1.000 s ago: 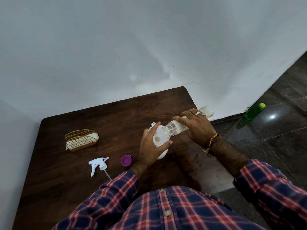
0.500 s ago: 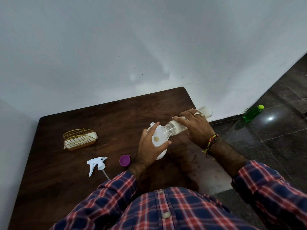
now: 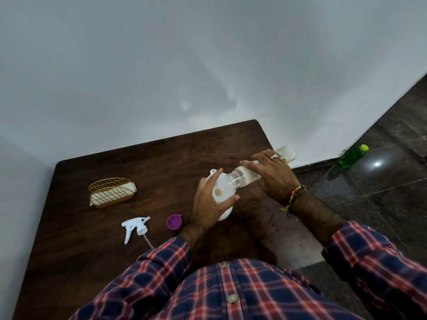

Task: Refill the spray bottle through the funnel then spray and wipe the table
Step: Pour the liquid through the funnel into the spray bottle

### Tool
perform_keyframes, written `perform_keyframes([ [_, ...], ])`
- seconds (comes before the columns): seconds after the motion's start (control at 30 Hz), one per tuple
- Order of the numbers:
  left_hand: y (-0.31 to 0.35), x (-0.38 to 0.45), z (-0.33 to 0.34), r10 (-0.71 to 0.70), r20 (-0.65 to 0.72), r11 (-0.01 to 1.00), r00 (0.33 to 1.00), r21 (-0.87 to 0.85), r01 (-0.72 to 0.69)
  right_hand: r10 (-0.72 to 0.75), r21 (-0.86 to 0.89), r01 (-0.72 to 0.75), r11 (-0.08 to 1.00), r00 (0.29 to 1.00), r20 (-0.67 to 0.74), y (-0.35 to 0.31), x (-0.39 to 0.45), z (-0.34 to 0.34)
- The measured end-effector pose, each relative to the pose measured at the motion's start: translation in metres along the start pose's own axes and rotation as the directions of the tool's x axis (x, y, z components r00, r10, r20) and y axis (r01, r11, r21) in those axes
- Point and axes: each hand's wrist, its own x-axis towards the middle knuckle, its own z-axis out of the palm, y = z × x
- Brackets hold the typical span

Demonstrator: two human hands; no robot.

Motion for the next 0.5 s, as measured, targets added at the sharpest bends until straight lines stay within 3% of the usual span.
perform_keyframes([
  [0.5,0.0039,-0.0023,-0.0021,0.009,-0.013,1.0,1.0,-0.016,-0.009,-0.021,0.01,0.021,1.0,0.998,-0.054,-0.0019,-0.0008,-0.0019],
])
